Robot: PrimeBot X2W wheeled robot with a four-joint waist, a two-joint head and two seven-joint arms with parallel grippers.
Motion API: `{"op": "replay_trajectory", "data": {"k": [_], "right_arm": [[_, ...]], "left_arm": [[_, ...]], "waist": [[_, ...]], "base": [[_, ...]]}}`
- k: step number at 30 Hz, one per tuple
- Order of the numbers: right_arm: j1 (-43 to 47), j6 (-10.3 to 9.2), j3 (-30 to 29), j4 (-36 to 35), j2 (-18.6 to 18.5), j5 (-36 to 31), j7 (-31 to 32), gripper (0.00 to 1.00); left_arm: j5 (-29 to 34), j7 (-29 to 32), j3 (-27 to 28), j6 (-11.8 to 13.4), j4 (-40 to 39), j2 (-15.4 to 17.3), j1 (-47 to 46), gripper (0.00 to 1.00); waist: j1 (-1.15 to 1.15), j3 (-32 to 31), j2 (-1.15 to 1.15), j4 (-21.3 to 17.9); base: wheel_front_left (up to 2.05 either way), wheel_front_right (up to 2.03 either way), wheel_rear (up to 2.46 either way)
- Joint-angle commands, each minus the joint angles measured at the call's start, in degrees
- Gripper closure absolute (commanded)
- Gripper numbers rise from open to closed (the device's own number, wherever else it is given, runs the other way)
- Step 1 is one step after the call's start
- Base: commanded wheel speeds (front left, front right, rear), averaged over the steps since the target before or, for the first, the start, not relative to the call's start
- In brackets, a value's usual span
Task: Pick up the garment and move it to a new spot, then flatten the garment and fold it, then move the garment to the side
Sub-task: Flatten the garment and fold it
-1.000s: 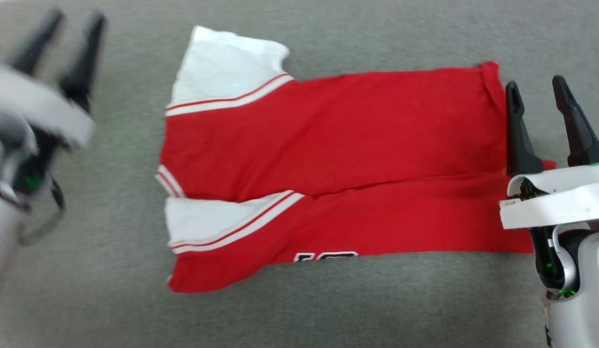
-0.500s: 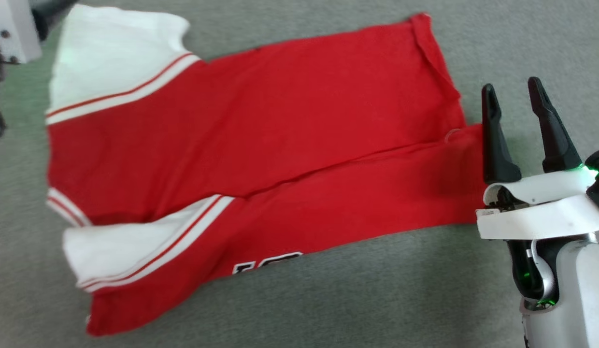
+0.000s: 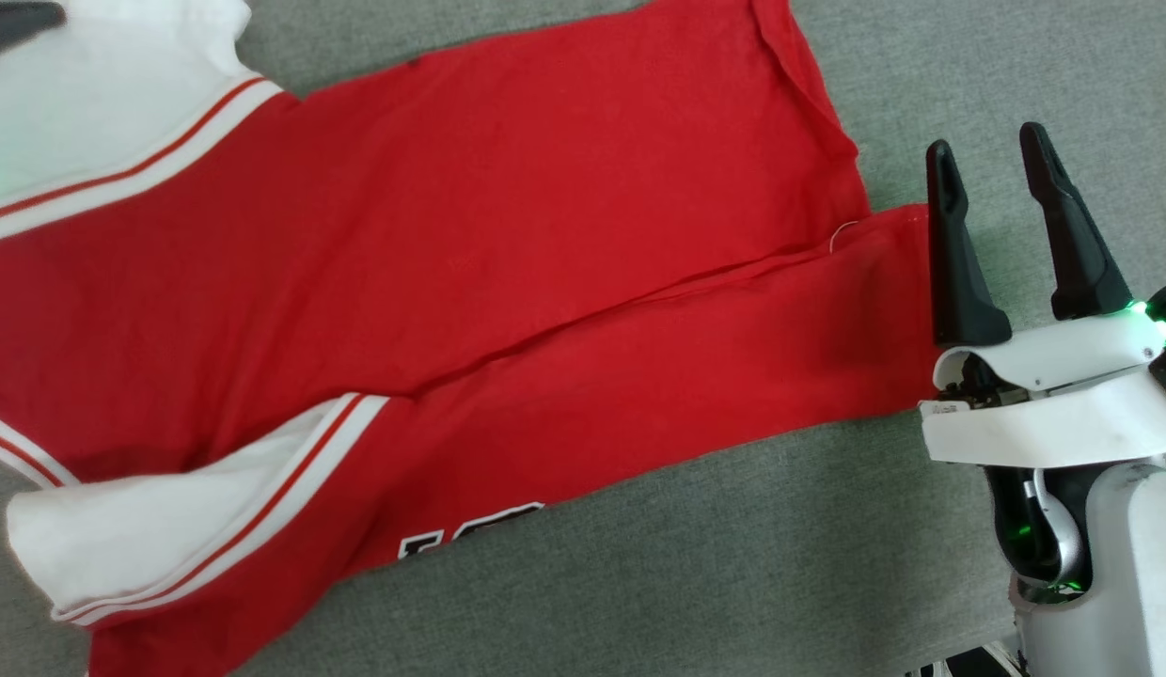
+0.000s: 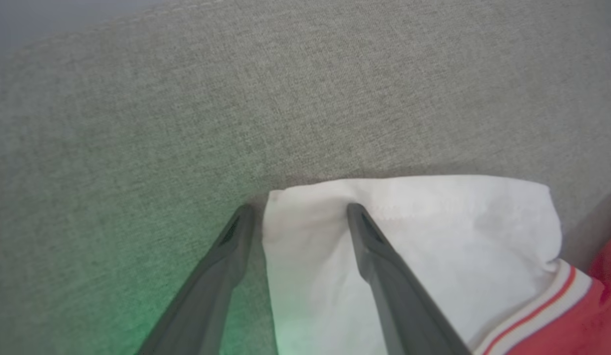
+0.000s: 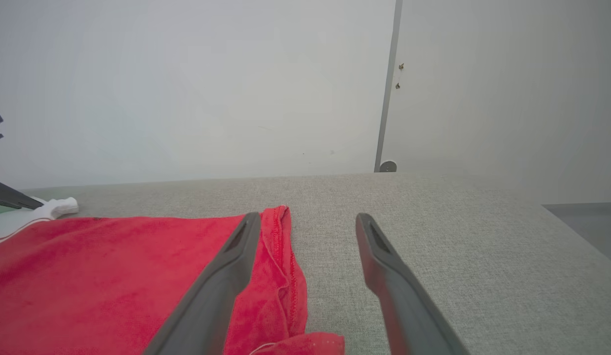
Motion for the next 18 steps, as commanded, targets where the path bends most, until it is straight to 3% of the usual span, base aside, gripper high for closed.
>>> {"op": "replay_trajectory", "data": {"k": [1,2,3,8,12,16,18], "right_arm": [[0.32,-0.04,-0.3,-0.5,0.21,0.13,0.35,0.0],[0.26,-0.04,-0.53,-0.8,0.19,0.17,0.48,0.0],[0.07,-0.04,-0.68,-1.16,0.19,0.02,0.99,0.0],[-3.25,-0.04,0.21,-2.51,-0.64,0.95,6.87,0.0],[-10.07,-0.04,1.13,-2.99,-4.81,1.12,18.23,0.0],[-19.49,-0.04,2.87,0.44,-9.45,3.65,31.38,0.0],[-24.89,-0.05,2.35,3.11,-10.06,6.19,36.46,0.0]], "left_arm": [[-1.62,1.15,-1.05,-0.12,0.63,-1.47,2.75,0.54],[-2.19,1.33,-1.09,-0.12,0.42,-1.7,2.77,0.82],[-2.66,1.6,-1.31,-0.12,0.18,-1.8,2.7,1.0],[-4.19,0.79,-1.84,-0.13,-1.19,-1.62,2.06,1.0],[-4.5,0.0,-2.17,-0.13,-2.76,-1.74,-0.07,1.0],[-5.09,-1.11,-3.06,-0.13,-3.79,-2.62,-1.39,1.0],[-5.57,-1.71,-3.33,-0.13,-4.47,-3.26,-1.95,1.0]], "waist": [[0.0,0.49,0.0,-0.01],[0.0,0.57,0.0,0.11],[0.0,0.61,0.0,0.27],[0.0,0.59,0.0,1.26],[0.0,1.53,0.0,2.4],[0.0,2.22,0.0,4.06],[0.0,2.7,0.0,5.01]], "base": [[0.0,0.0,0.0],[0.0,0.0,0.0],[0.0,0.0,0.0],[0.0,0.0,0.0],[0.0,0.0,0.0],[0.0,0.0,0.0],[0.0,0.0,0.0]]}}
